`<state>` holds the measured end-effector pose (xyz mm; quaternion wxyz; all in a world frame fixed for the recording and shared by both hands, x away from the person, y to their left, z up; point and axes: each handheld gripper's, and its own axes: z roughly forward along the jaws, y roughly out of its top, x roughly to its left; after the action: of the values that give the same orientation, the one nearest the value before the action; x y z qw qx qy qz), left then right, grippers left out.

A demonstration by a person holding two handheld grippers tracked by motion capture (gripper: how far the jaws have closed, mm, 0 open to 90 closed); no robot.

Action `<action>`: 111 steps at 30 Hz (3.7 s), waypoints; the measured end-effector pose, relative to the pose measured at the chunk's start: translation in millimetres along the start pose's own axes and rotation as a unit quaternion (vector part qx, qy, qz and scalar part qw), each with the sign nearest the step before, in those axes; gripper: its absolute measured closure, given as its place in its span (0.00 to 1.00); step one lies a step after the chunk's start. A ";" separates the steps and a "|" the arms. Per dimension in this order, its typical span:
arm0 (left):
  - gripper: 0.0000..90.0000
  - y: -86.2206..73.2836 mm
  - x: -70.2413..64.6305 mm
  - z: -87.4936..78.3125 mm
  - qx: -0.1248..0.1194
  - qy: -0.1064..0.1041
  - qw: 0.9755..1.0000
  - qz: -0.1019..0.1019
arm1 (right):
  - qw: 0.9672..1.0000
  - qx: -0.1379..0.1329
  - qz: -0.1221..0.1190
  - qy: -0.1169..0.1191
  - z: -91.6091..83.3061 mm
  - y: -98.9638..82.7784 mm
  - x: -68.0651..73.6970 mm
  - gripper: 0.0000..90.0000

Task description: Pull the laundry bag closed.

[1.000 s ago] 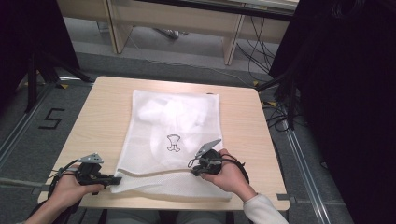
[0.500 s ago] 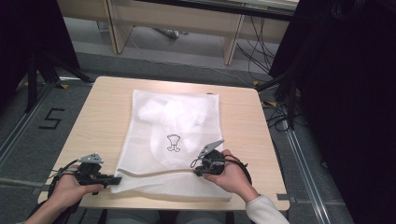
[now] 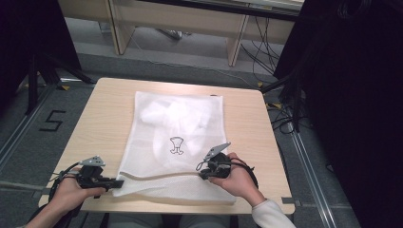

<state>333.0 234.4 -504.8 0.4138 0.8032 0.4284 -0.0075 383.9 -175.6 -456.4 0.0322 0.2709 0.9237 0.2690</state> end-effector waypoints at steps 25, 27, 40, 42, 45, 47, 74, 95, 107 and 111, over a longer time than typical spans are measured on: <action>0.95 0.0 -0.1 -0.2 0.000 0.000 1.000 0.000 | 0.999 0.005 0.029 -0.012 -11.8 -16.3 -6.7 0.92; 0.95 -0.1 -0.1 -0.2 0.000 0.001 1.000 0.000 | 1.000 0.003 0.024 -0.011 -11.8 -16.6 -7.6 0.92; 0.95 -0.1 -0.3 -0.6 -0.002 0.001 1.000 -0.001 | 0.999 0.004 0.038 -0.016 -16.7 -22.1 -10.1 0.92; 0.95 0.0 -0.2 -0.7 -0.001 0.000 1.000 -0.001 | 0.999 0.001 0.034 -0.014 -17.2 -23.4 -11.6 0.92; 0.95 0.0 -0.3 -0.7 -0.002 0.000 1.000 -0.001 | 0.999 0.004 0.036 -0.015 -18.0 -24.8 -12.2 0.92; 0.95 0.0 -0.4 -0.8 -0.002 0.000 1.000 -0.002 | 0.999 0.001 0.035 -0.015 -18.2 -25.3 -12.6 0.92; 0.95 -0.6 1.2 -2.0 -0.003 0.007 1.000 -0.005 | 0.998 0.036 0.043 -0.038 -29.9 -42.2 -24.6 0.92; 0.95 -0.1 1.4 -2.2 0.013 0.006 1.000 -0.008 | 0.996 0.058 0.060 -0.028 -28.9 -65.2 -39.3 0.92; 0.83 -1.1 1.5 1.2 0.030 0.003 1.000 -0.003 | 0.995 0.045 0.083 -0.033 -25.4 -66.3 -39.1 0.86; 0.67 -0.9 1.3 -1.9 0.000 0.016 1.000 -0.004 | 0.994 0.021 0.094 -0.041 -29.4 -66.9 -40.7 0.82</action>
<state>332.5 236.8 -504.6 0.4067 0.8015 0.4384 0.0035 380.2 -258.1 -469.2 0.0392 0.3681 0.8975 0.2396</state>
